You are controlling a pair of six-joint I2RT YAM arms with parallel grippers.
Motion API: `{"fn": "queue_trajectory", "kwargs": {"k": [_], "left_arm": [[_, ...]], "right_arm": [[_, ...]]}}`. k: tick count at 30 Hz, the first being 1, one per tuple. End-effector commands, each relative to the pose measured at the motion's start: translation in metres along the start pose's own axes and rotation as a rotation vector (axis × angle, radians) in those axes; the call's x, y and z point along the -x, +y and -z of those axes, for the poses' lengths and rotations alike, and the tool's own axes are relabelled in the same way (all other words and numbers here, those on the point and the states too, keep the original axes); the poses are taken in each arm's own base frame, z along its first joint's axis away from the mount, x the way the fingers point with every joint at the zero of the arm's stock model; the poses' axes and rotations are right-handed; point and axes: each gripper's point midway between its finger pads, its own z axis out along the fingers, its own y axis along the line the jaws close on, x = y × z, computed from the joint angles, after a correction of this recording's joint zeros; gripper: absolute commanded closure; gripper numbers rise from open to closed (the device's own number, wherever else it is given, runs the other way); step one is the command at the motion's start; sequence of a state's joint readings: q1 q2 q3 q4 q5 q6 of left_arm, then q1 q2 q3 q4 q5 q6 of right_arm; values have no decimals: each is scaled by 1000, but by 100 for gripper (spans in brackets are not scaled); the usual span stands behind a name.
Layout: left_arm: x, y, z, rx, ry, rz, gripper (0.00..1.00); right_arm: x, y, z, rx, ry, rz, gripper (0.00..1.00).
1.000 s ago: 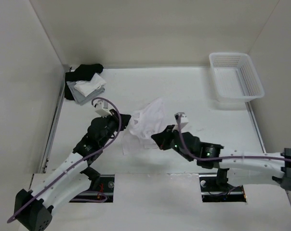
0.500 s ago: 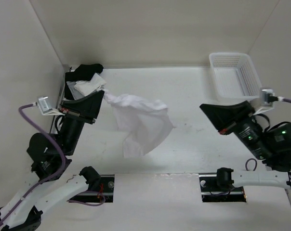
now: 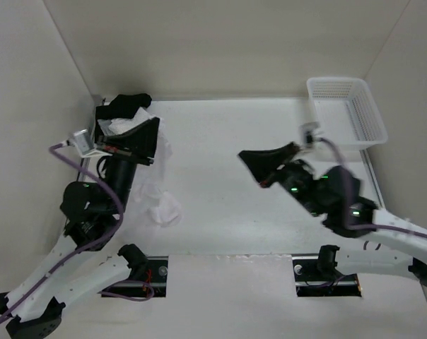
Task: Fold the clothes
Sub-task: Flatten the tank top out
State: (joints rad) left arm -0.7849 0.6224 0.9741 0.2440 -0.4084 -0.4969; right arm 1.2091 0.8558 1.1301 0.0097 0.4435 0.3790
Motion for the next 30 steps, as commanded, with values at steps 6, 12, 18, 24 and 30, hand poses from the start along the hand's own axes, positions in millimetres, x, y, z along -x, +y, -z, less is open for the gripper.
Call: {"fn": "queue_trajectory", "kwargs": {"k": [6, 12, 18, 24, 30], "left_arm": [[-44, 27, 3, 63, 64, 13, 95], [-92, 27, -15, 56, 157, 43, 95], [-90, 28, -17, 49, 152, 47, 95], [-80, 31, -16, 56, 136, 31, 95], [-79, 28, -17, 35, 136, 53, 95]], "right_arm": [[-256, 6, -50, 162, 372, -12, 44], [-321, -61, -36, -43, 423, -24, 32], [-333, -111, -50, -24, 444, -56, 29], [-327, -113, -42, -2, 455, -48, 27], [-349, -112, -54, 54, 507, -49, 26]]}}
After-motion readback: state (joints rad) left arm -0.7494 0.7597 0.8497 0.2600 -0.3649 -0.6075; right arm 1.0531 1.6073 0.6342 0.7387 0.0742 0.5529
